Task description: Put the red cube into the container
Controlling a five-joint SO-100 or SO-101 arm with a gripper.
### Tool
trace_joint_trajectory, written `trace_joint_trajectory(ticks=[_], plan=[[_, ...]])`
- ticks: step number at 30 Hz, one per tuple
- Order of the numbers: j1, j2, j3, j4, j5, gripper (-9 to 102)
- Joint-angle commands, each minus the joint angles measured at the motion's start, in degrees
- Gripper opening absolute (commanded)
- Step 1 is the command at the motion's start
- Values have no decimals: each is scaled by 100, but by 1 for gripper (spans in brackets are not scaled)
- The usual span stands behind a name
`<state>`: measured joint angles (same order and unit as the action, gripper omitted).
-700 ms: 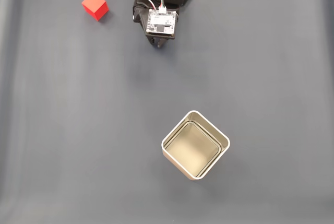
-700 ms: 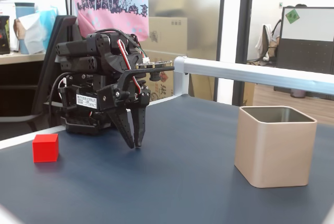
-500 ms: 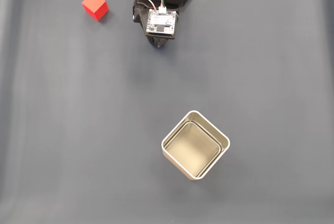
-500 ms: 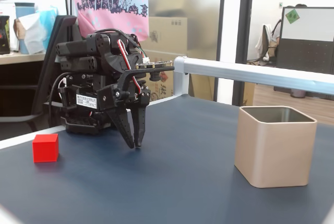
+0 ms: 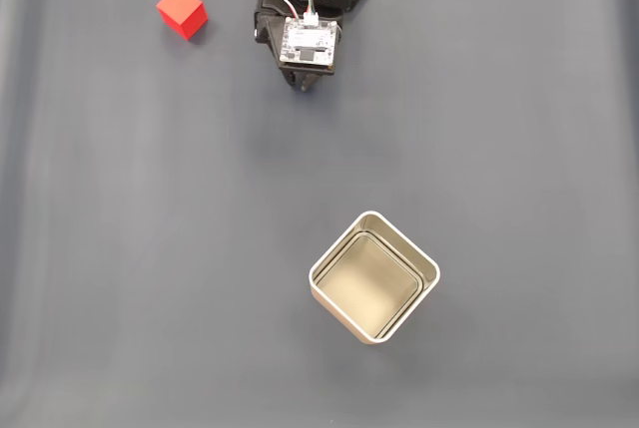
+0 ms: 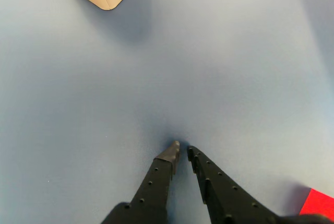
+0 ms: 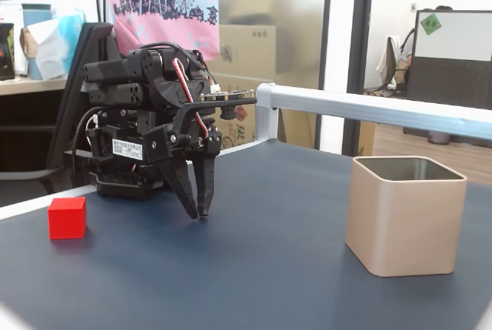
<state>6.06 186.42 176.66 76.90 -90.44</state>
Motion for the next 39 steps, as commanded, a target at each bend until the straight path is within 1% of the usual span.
trace_joint_trajectory(ticks=[1,31,33,35,39], plan=[[26,404,62,53,-53,1],[26,404,62,0,-141,0],[53,404,62,-272,-97,0],[70,404,62,-756,132,0],[237,325,62,-1652,114,0]])
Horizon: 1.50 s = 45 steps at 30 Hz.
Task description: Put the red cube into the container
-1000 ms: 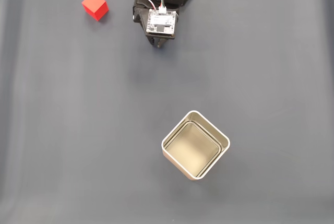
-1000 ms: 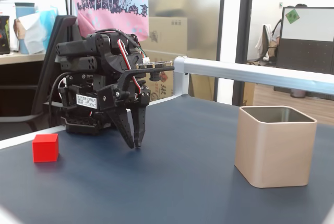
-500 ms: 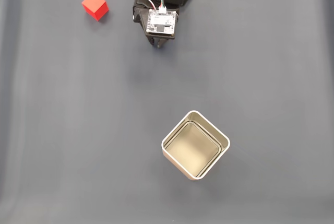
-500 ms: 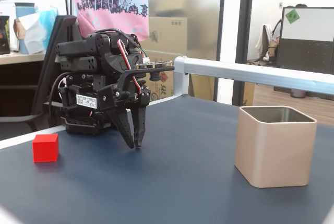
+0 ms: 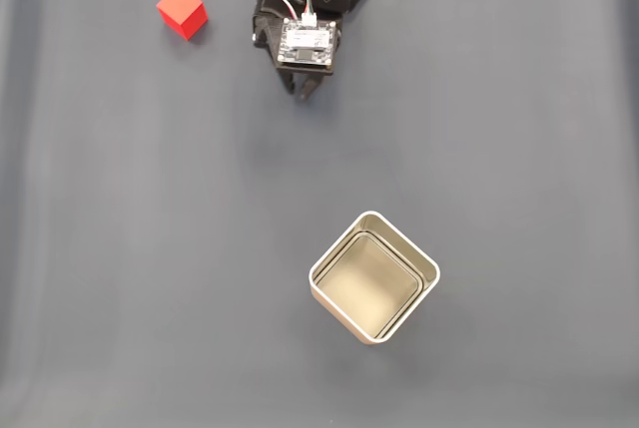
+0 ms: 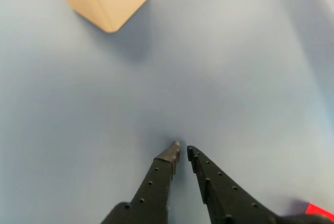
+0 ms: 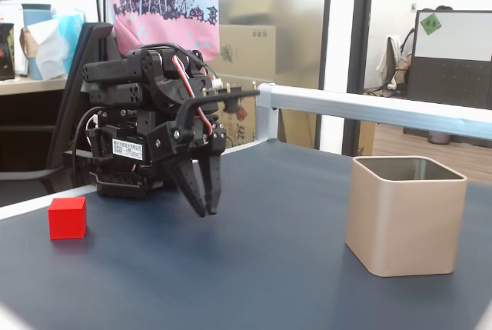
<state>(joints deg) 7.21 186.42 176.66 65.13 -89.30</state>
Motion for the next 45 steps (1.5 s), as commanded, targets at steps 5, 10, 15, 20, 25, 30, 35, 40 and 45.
trace_joint_trajectory(ticks=[5,10,15,20,25,30,35,40,45], plan=[[448,-343,-114,-1661,-281,0],[659,-1503,-967,-2030,-343,0],[976,-2769,-2355,-1564,-396,0],[1406,-3604,-3524,-809,-633,0],[1934,-4043,-4333,193,-844,0],[2461,-4219,-4676,686,-861,0],[3085,-4122,-4729,923,-1160,0],[3858,-3981,-4711,1143,-1529,0],[4649,-3753,-4597,1424,-1951,0]])
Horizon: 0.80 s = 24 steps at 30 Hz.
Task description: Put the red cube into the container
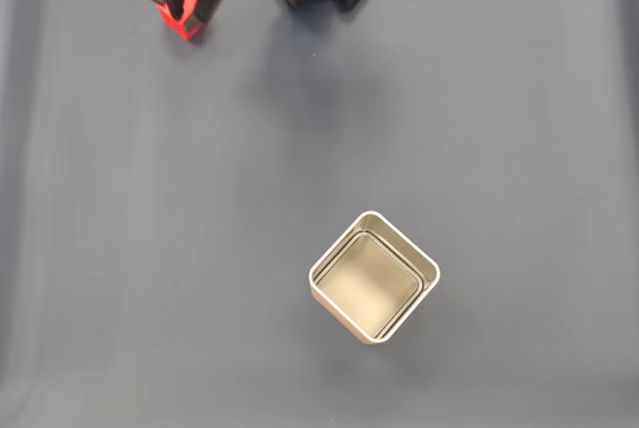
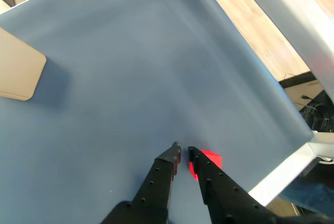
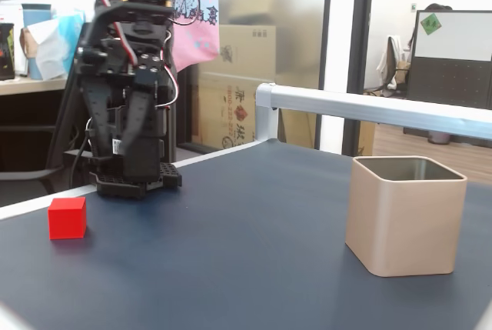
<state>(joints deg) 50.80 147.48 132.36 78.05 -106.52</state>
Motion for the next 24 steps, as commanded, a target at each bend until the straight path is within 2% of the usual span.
trace_joint_trajectory(ticks=[1,15,20,24], plan=[[422,193,-114,123,-308,0],[1723,387,369,-88,-976,1],[1969,501,633,-378,-905,14],[2074,510,905,-729,-1213,20]])
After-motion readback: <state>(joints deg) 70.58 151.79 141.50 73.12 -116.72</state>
